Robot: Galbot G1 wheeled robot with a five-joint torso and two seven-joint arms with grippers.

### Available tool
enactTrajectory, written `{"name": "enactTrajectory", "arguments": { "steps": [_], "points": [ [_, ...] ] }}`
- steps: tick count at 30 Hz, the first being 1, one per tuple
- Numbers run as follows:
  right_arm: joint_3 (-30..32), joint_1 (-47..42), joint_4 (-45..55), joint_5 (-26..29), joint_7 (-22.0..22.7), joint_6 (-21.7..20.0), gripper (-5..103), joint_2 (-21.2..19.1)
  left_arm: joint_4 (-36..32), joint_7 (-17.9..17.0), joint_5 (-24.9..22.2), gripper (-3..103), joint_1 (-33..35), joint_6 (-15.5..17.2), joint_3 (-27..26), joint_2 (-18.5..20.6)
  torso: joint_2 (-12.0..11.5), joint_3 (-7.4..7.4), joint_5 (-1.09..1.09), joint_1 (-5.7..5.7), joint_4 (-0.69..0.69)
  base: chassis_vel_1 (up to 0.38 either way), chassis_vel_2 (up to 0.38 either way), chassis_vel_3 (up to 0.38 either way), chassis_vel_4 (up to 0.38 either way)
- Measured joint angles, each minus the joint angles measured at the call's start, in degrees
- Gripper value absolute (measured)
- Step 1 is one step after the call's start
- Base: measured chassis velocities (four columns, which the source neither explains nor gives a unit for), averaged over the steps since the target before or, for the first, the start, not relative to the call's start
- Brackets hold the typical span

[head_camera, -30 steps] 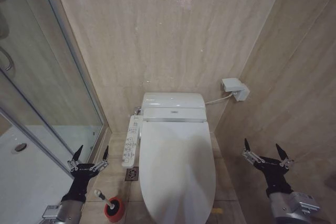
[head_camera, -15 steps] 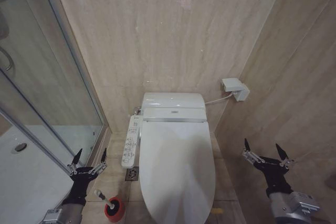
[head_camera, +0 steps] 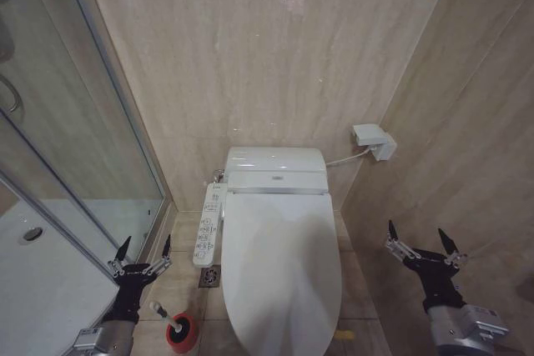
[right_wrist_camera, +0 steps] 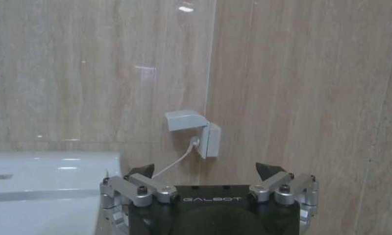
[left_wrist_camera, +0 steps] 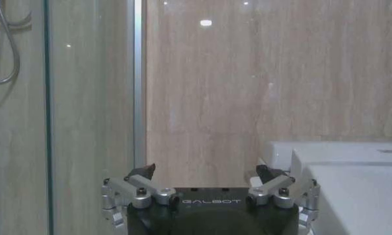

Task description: Open the toilet lid, clean the toilet bowl with a toilet brush, close the toilet lid, and flush.

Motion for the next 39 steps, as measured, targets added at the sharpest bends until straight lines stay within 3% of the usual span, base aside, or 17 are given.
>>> {"name": "enactTrajectory", "arguments": {
  "steps": [20, 39],
  "points": [
    [0.0, 0.0, 0.0, 0.0, 0.0, 0.0, 100, 0.0, 3.2, 0.8, 2.3, 100, -1.3, -2.3, 1.8, -0.9, 0.0, 0.00, 0.00, 0.00, 0.00, 0.000, 0.000, 0.000, 0.000],
    [0.0, 0.0, 0.0, 0.0, 0.0, 0.0, 100, 0.0, 4.6, 1.0, 2.1, 100, -3.0, -2.5, 2.0, -0.1, 0.0, 0.00, 0.00, -0.01, 0.00, -0.025, 0.031, 0.034, -0.028]
  ]
}}
